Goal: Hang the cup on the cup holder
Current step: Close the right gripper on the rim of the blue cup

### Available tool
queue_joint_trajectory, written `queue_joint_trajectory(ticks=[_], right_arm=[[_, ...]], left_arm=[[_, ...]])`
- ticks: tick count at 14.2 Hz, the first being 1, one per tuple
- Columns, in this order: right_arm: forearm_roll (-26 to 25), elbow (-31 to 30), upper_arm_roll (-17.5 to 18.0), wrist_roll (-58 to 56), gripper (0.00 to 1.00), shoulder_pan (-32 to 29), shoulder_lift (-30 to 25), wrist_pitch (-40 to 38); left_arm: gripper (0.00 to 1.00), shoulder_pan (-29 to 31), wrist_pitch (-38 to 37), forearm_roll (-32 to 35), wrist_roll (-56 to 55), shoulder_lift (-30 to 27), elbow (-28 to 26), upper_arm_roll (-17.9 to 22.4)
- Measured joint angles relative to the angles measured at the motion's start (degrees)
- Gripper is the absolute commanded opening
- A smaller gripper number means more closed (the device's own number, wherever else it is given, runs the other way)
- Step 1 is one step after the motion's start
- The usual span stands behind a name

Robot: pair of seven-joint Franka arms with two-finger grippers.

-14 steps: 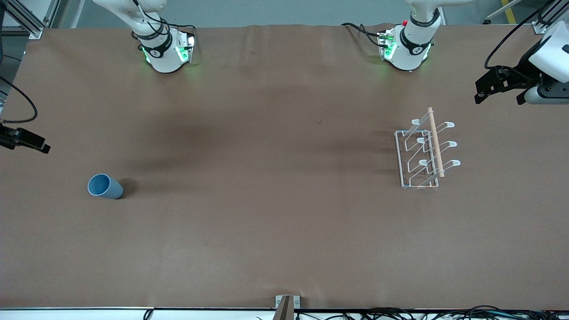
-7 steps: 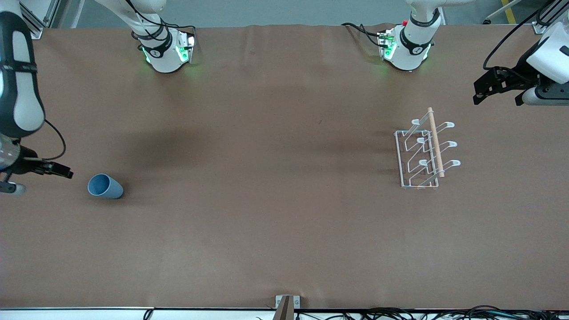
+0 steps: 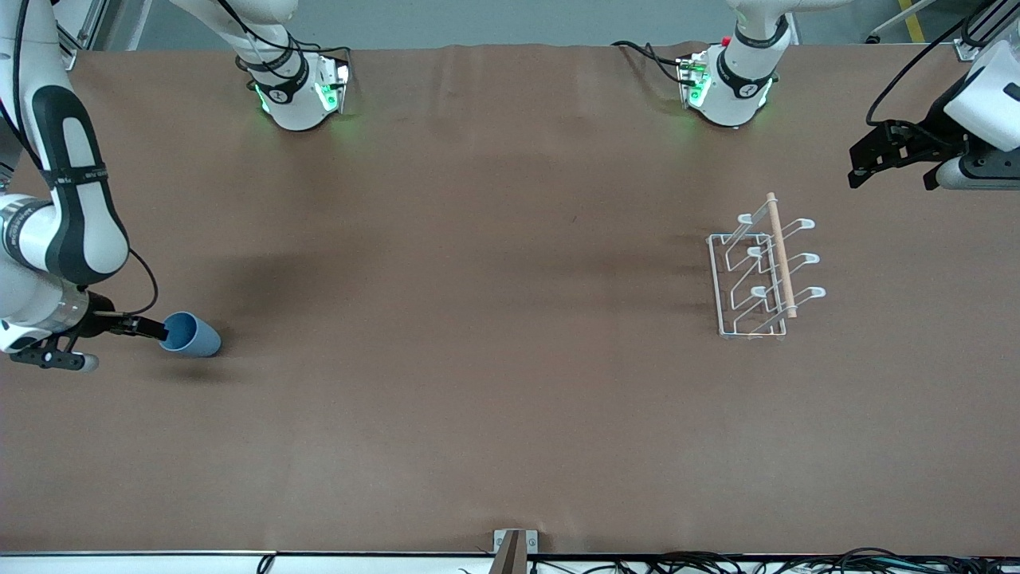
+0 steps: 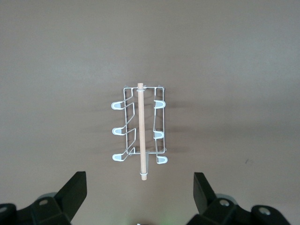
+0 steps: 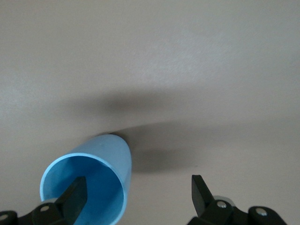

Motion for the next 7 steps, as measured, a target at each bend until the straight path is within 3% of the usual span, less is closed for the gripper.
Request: queue_joint_trajectory(ticks=[1,3,4,5,7], right_arm=[[0.43,0.00,0.13,0.00,0.88,0.01,0.74,0.00],[0.70,0.00,0.43,0.00,0.30,0.02,2.05,0.01],[0.75,0.00,0.63,0.00,0.13,0.04,2.47,0.01],[0.79,0.01,0.88,0.00,0.04,0.10,2.67,0.01],[0.88,0.04,1.24,0.00,0.01,0.21,2.71,0.00]], left_arm=[[1.00,0.00,0.00,0.00,0.02,0.00,0.00,0.00],[1.00,0.01,0.00,0.00,0.04,0.01,0.02,0.01],[1.00,0.01,0.00,0.00,0.04,0.01,0.03,0.01],[1.00,0.01,0.00,0.00,0.04,0.01,0.03,0.02],[1.00,0.01,0.00,0.00,0.04,0.02,0.03,0.02]])
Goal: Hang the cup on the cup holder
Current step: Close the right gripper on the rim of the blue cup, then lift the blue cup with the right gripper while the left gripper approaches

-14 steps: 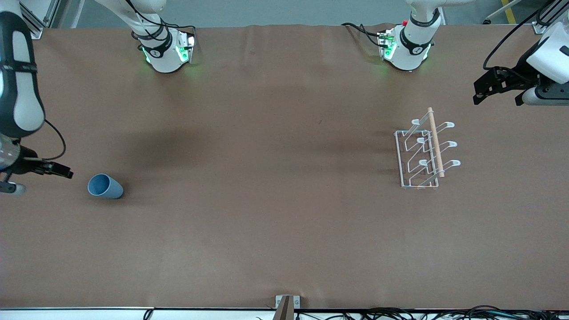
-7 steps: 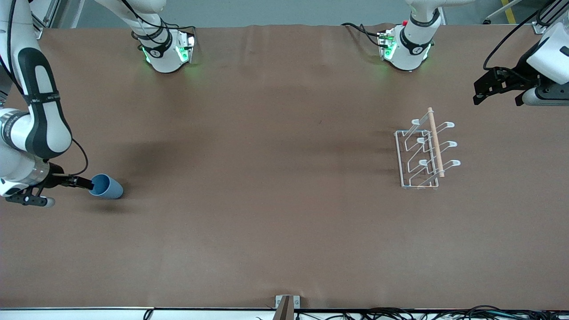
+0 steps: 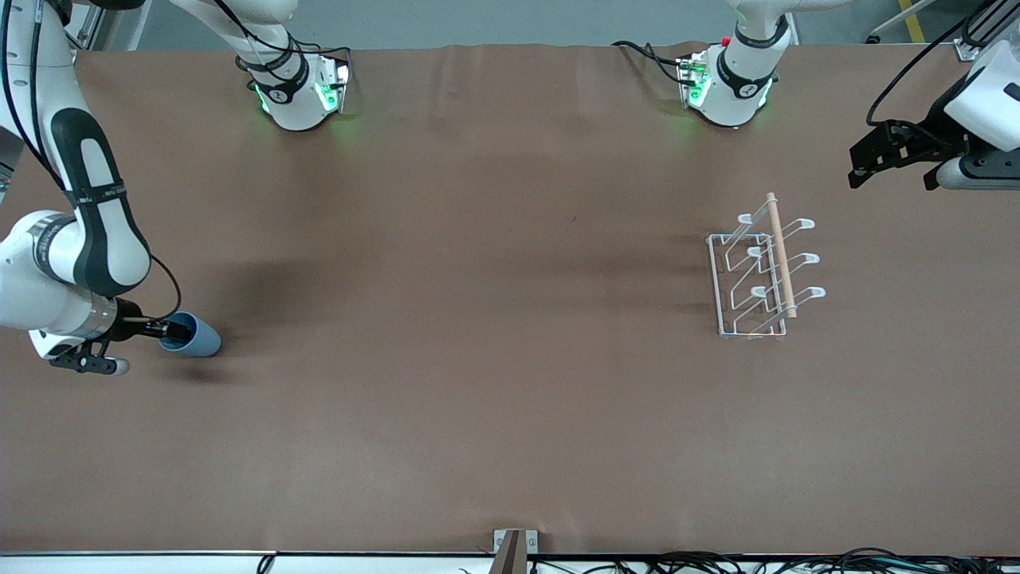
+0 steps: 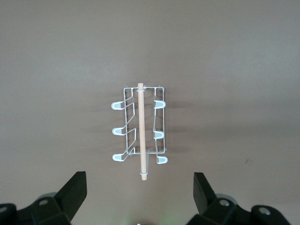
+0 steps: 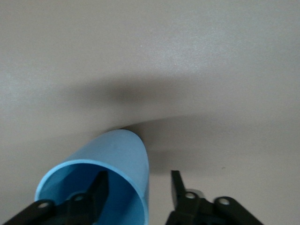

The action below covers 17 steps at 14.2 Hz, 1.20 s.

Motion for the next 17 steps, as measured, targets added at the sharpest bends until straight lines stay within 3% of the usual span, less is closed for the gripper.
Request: queue_joint_trajectory(ticks=[6,11,14,17], right_arm=[[0.19,1.45,-0.01,0.00,0.00,-0.02,-0.56,-0.17],[0.93,4.15,0.76,-0.09,0.00,2.58,-7.81,-7.02],[9.32,4.17,3.73,0.03,0.00,5.14,-11.29,-12.02],[22.48,4.28,8.02,0.06,0.00,5.78,-12.37,-18.21]], left_arm=[[1.00,-0.02,0.00,0.00,0.02,0.41,0.00,-0.03],[1.00,-0.07,0.00,0.00,0.02,0.48,0.08,-0.06],[1.00,-0.19,0.00,0.00,0.02,0.52,0.10,-0.10],[1.00,-0.25,0.00,0.00,0.02,0.52,0.14,-0.30]])
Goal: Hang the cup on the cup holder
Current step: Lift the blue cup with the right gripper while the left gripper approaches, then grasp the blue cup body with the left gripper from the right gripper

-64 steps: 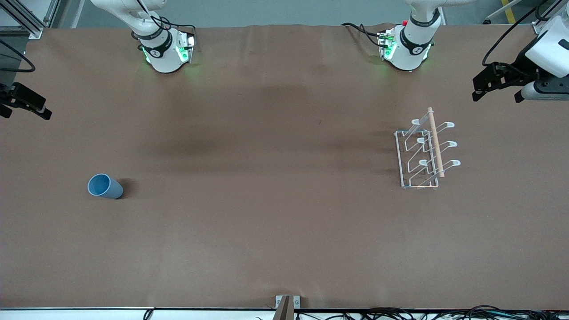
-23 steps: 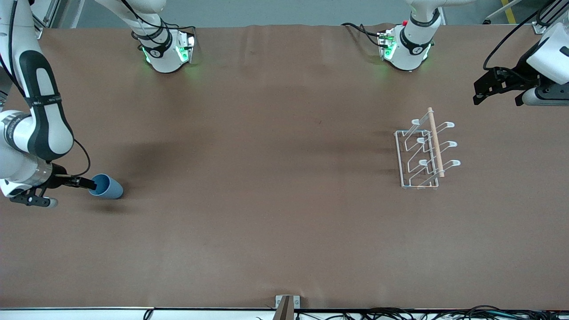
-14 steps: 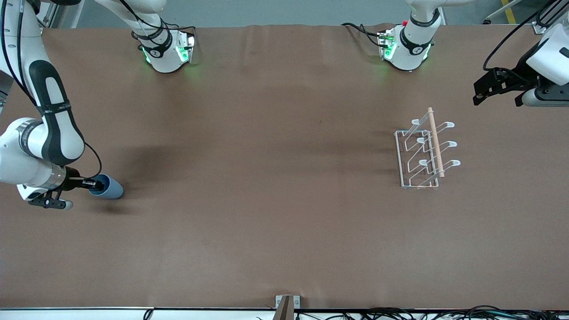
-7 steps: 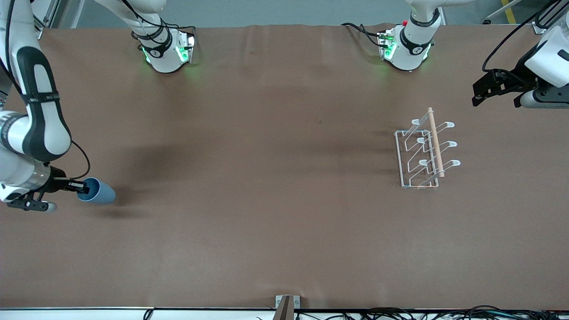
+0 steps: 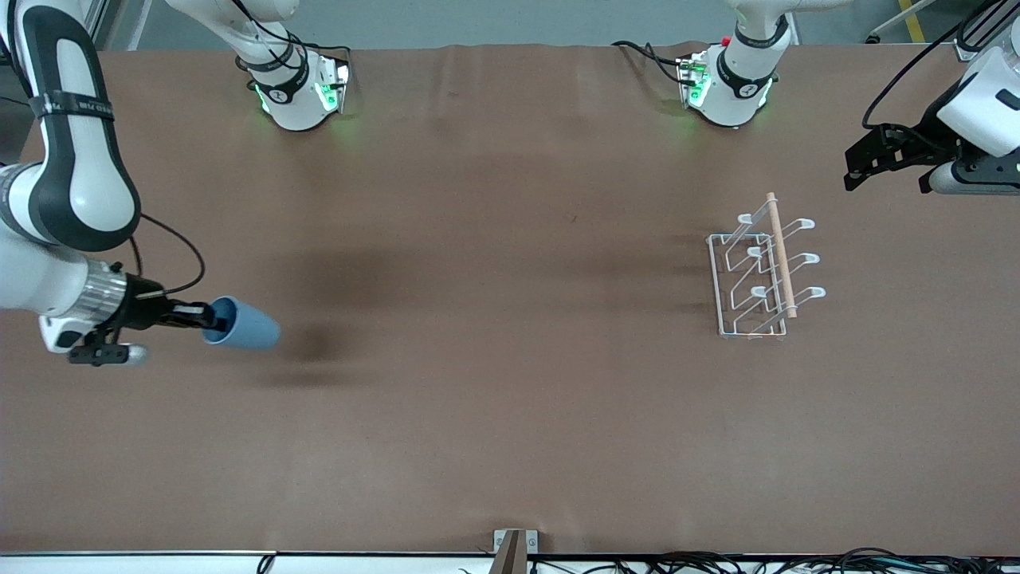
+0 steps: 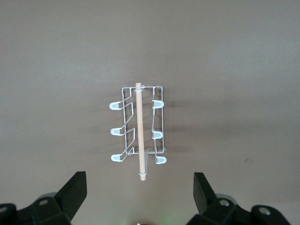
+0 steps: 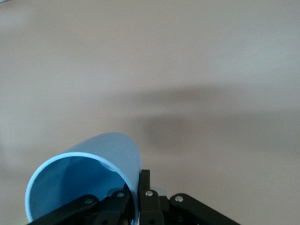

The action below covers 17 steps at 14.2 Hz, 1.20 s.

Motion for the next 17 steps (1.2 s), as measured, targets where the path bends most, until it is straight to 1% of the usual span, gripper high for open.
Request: queue_joint_trajectory(ticks=[1,3,6,8,10,13,17], right_arm=[[4.37,0.05,1.56,0.00,0.00,0.16,-0.09,-1.39],[11.57,0.05,3.71,0.09,0.00,1.34,-0.10,-3.12],[23.93,0.02,4.44,3.17,0.00,4.91,-0.10,-5.26],[30.45,0.01,4.58,4.01,0.00,7.61,-0.08,-5.67],[36.39,-0.01,4.64,4.60,0.01,10.34,0.02,-5.69],[44.09,-0.06,4.66,4.77,0.01,13.53,0.87,-5.68],[51.72,0.06,4.66,4.76,0.01,16.48,4.25,-5.67]], left_arm=[[1.00,-0.06,0.07,-0.01,0.00,0.00,0.02,-0.24],[1.00,-0.32,0.58,-0.10,0.00,0.07,0.06,-1.49],[1.00,-1.60,3.18,-0.17,-0.03,1.96,0.18,-6.16],[1.00,-2.59,4.94,-0.16,-0.36,5.27,2.18,-10.52],[1.00,-4.02,5.48,-0.11,-1.06,10.06,6.66,-13.62],[1.00,-7.33,7.23,-0.08,-1.09,16.24,11.70,-14.25],[1.00,-12.45,12.77,-0.08,-1.11,19.66,13.19,-14.31]])
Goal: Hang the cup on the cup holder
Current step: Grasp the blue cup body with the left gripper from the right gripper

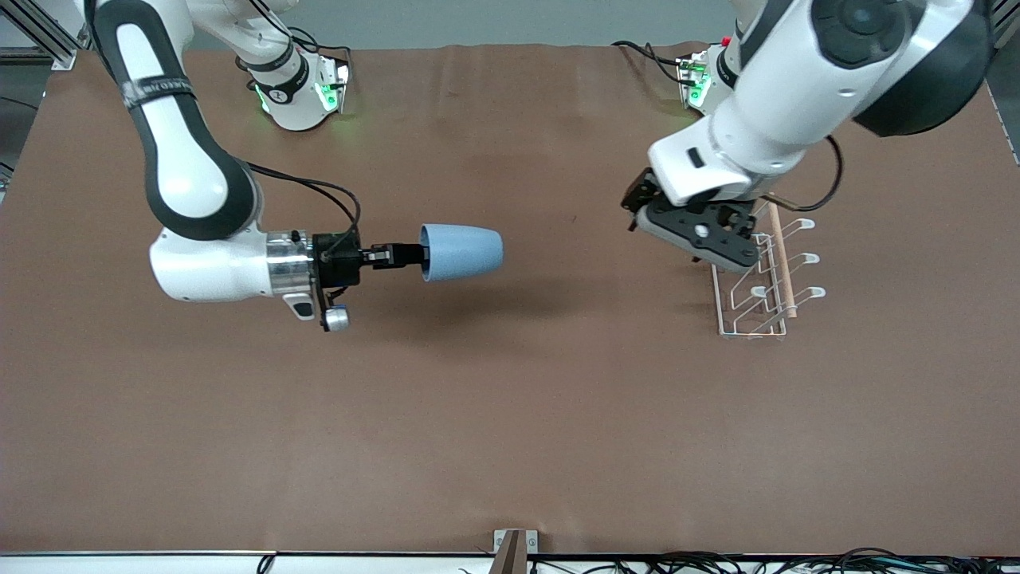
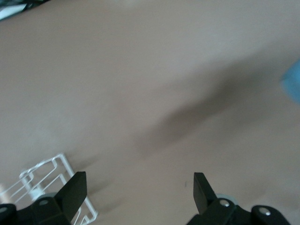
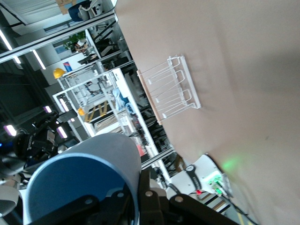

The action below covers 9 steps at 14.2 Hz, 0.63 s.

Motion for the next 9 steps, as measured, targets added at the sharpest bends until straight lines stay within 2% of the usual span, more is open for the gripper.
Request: queue_joint_trajectory(ticks=[3,6,9], right_arm=[[3.14,0.33,0.00,-0.05,0.01,1.16,1.38,-1.04],[4.38,0.52,0.00,-0.01,0.02,1.64,1.64,-2.91],[4.61,0.58,-0.08,-0.07,0.02,1.64,3.26,-3.96]], left_arm=[[1.00,-3.23,2.25,0.00,0.04,1.13,1.99,0.03],[1.00,-7.20,3.16,0.10,0.03,2.98,5.26,0.16],[1.00,-10.54,7.67,1.01,0.22,4.63,5.80,0.25]])
